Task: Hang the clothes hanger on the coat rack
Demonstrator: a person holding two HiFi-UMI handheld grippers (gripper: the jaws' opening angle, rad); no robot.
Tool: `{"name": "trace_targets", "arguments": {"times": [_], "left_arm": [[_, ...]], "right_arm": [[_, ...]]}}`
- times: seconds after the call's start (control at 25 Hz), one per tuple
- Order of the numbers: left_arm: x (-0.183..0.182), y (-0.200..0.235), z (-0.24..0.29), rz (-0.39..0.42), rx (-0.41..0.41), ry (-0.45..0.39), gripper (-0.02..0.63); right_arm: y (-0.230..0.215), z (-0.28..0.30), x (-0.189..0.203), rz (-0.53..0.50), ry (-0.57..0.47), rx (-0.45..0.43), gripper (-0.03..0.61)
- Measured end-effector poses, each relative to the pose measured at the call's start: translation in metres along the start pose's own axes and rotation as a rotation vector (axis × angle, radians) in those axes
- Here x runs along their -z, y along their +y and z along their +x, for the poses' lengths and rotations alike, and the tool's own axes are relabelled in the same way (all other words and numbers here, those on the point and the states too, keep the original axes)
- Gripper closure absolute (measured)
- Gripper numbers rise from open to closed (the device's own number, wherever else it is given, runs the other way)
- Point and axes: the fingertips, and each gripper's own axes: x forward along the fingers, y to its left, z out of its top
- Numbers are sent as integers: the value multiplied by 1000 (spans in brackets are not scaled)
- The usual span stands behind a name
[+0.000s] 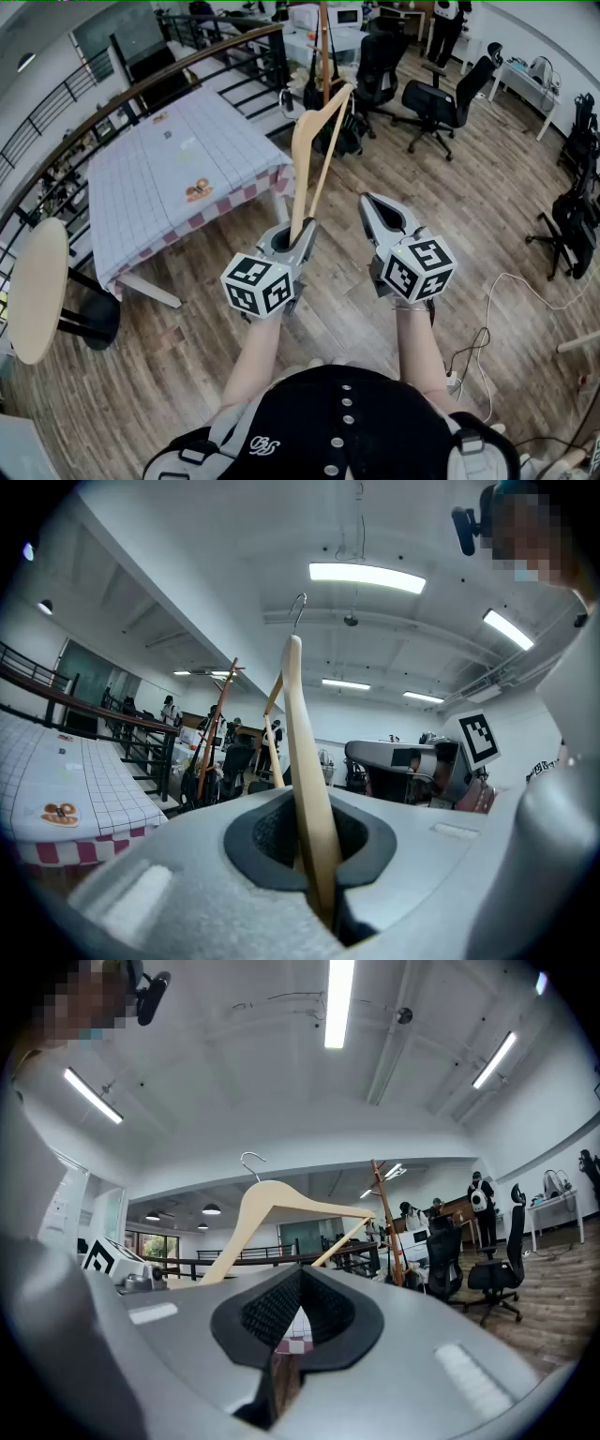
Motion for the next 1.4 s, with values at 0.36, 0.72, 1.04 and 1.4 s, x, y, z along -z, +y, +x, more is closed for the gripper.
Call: {"name": "trace_targets", "arguments": {"times": [0.36,0.72,1.04,1.4], "left_arm": [[6,4,0,-18,-12,-3,614],[-3,10,7,-13,-13,-21,614],[4,8,23,-24,-21,-43,614],[10,32,49,-49,-48,-32,614]], "right_arm": [[1,0,6,4,-1,-10,578],[-11,6,5,17,-11,-13,578],[-25,16,15,5,19,-77,578],[-43,41,33,36,44,-76,578]]}}
